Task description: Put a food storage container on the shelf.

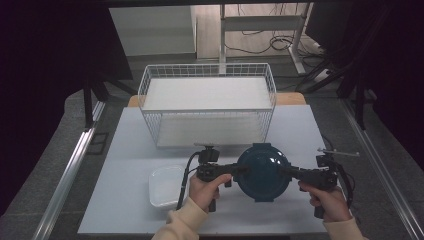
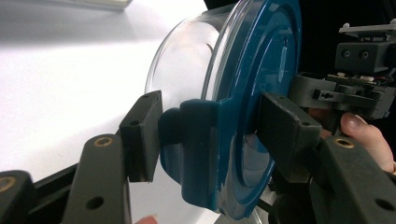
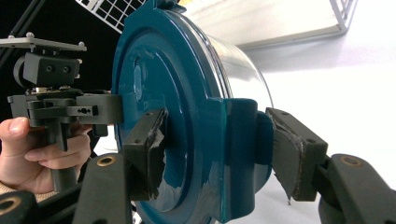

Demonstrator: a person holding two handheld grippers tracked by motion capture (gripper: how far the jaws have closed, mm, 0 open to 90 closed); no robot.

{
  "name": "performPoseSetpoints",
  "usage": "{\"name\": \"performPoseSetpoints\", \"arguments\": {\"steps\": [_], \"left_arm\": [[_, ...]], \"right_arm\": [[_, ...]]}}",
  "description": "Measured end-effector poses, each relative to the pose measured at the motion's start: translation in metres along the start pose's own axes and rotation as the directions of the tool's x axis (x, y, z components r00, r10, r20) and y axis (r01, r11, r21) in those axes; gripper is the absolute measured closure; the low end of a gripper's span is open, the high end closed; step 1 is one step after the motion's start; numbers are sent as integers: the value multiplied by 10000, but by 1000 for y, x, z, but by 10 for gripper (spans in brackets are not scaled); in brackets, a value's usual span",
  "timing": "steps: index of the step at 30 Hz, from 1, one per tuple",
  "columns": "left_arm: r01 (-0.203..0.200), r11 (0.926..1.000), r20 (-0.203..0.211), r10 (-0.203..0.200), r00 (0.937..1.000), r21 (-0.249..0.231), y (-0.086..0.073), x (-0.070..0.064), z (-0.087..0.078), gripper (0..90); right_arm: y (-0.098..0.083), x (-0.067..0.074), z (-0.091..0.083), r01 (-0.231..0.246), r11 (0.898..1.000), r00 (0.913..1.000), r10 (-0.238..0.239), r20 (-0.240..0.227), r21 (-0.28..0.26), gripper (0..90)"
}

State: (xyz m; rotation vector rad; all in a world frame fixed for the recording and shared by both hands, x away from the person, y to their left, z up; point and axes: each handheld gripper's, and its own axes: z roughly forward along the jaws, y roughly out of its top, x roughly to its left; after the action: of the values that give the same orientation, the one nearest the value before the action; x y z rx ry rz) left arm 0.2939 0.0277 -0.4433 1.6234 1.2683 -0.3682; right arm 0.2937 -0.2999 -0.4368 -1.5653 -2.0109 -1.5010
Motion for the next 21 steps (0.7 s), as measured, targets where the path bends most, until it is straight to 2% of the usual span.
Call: {"name": "performPoseSetpoints", "arguments": {"steps": [9,12,21], "left_arm": [[-124,9998,-46,123,9999,-127,11,-4,-17,421],[-177,9996,-35,176,9998,-225,13,-6,-24,423],[-153,9995,-77,151,9999,-274,17,-1,-33,423]], "right_arm": [[12,14,5,242,9997,9996,-243,-151,-105,412],[14,21,6,295,9994,9990,-301,-336,-186,419],[19,26,13,390,9991,9984,-396,-405,-166,419]]}}
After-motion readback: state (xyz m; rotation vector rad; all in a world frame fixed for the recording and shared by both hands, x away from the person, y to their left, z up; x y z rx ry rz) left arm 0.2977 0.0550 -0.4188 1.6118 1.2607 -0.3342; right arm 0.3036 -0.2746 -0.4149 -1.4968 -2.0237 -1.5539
